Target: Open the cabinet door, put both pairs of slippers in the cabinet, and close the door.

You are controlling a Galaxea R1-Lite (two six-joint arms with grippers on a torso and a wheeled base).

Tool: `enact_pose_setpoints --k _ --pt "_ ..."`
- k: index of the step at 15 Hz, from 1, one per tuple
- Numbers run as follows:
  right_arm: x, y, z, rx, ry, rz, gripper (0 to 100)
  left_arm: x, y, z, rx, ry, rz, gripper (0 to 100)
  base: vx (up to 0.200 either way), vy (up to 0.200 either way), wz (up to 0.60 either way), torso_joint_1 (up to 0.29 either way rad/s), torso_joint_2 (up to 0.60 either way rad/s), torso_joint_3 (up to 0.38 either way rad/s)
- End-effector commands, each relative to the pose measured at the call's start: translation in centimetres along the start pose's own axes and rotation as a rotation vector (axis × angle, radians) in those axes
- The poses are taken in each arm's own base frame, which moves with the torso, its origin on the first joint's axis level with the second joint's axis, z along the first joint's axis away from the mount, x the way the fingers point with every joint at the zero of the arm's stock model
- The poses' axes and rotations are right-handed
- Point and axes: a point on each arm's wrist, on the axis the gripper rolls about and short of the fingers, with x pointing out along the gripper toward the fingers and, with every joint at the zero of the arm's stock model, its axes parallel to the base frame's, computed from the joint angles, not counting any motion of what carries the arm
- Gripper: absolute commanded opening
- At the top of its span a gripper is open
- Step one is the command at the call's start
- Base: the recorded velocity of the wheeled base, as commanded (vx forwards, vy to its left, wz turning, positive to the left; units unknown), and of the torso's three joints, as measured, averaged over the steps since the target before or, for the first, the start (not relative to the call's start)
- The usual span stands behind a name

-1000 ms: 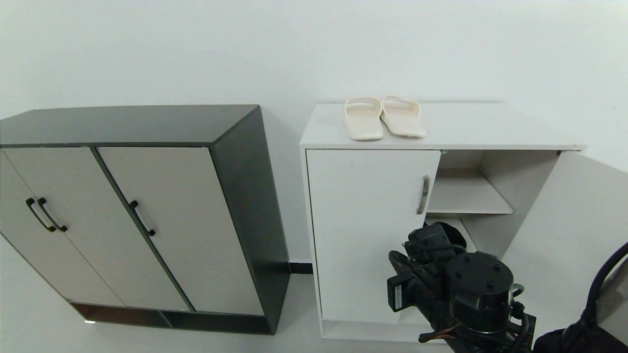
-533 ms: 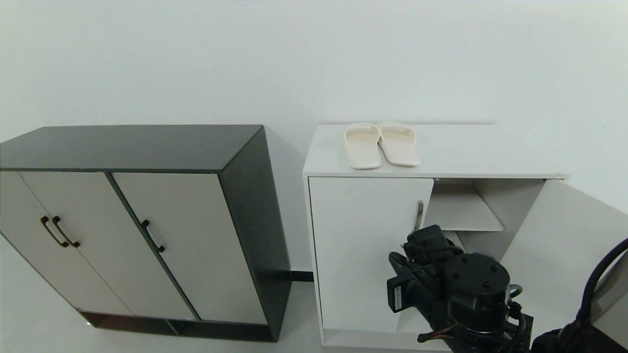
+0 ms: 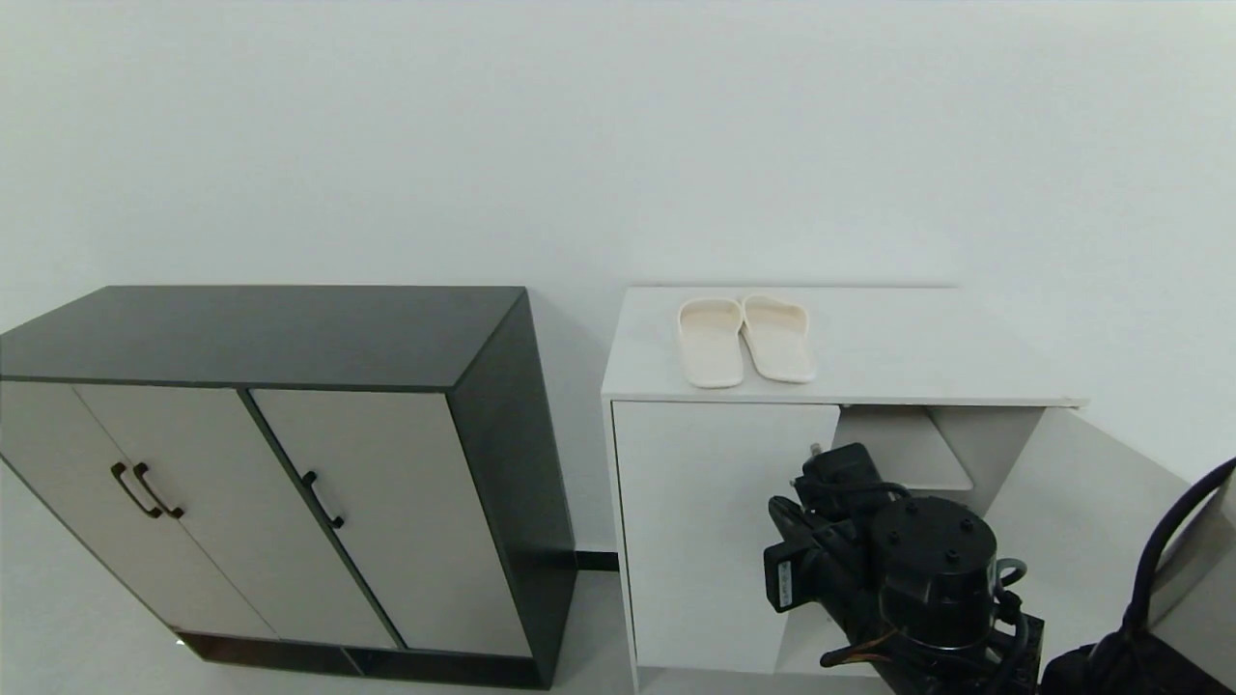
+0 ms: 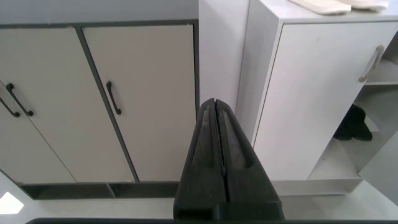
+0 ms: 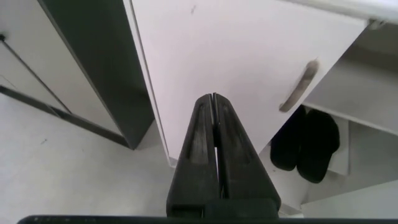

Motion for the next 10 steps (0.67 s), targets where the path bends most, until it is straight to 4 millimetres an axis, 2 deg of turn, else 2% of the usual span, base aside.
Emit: enact_pose_setpoints --k 1,3,6,7,10 --pt "0.3 -0.2 -0.1 -0.008 0.002 -0.012 0 0.0 0.0 0.0 0.000 0.002 0.000 0 0.000 0.000 0.00 0.159 -0.31 -0.173" --pt "0.2 -0.6 0.2 -0.111 -0.001 -0.026 0 0.0 0.0 0.0 0.001 0.002 0.000 0 0.000 0.000 0.00 0.063 -0.13 -0.075" --pt "1.1 -0.4 1.4 -0.110 0.068 -0.039 0 0.0 0.0 0.0 0.001 0.002 0.000 0 0.000 0.000 0.00 0.000 0.00 0.000" --pt "1.2 -0.3 2.0 -0.081 0.098 -0.041 100 0.0 0.0 0.0 0.001 0.002 0.000 0 0.000 0.000 0.00 0.000 0.00 0.000" --pt "1.6 0.2 5.3 0.038 0.171 -0.058 100 0.0 0.0 0.0 0.003 0.002 0.000 0 0.000 0.000 0.00 0.000 0.00 0.000"
